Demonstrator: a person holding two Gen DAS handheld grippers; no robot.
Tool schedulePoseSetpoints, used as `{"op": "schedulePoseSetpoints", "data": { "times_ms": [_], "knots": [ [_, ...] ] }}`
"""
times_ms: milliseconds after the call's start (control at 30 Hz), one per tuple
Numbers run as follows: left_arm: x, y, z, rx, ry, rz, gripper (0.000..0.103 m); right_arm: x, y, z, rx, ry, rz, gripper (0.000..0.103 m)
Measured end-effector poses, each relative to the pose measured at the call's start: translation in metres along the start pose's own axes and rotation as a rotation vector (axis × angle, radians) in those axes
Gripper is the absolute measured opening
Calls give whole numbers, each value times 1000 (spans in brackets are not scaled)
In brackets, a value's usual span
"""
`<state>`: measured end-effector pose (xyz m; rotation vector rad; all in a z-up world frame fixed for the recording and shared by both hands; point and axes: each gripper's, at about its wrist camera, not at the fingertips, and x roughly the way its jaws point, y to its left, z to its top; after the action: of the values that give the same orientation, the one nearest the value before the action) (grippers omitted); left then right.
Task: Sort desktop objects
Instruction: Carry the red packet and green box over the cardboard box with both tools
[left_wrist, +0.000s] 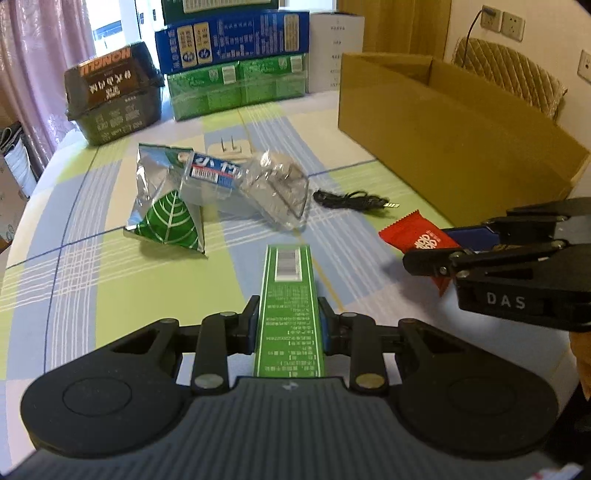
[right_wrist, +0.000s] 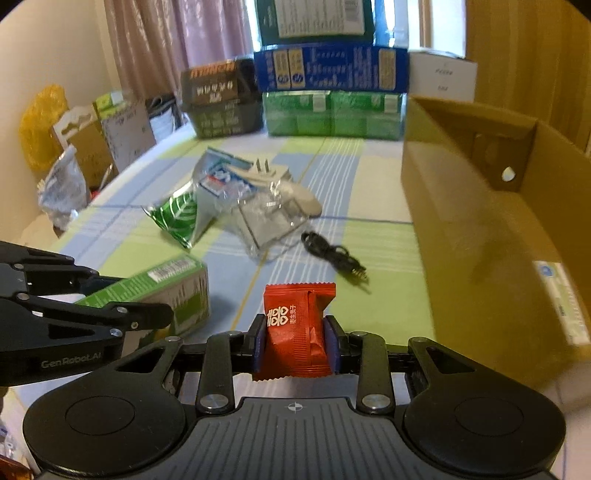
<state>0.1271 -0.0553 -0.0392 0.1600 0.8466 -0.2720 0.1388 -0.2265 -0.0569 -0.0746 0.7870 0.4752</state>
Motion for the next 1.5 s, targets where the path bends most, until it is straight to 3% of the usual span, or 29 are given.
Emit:
{"op": "schedulePoseSetpoints", "data": {
  "times_ms": [333,500,667,1000,1333,1500],
  "knots": [
    [-40,-22,7,-9,-43,5,25,-53,-6,-1,43,-44,-17,29],
    [-40,-25,4,-23,-35,-4,25,-57,-9,-6,55,-41,-13,29],
    [-34,-23,8,-40,-76,3,25,-50,-11,-6,60,-41,-9,29],
    [-21,-24,-31,-11,49,8,27,-36,-16,-11,83,-30,15,29],
    [-1,-29,-38,5,176,14,25,-30,-15,-14,79,-3,31,29],
    [-7,-30,-35,-8,164,8,25,-31,-12,-15,68,-2,36,29]
  ]
}}
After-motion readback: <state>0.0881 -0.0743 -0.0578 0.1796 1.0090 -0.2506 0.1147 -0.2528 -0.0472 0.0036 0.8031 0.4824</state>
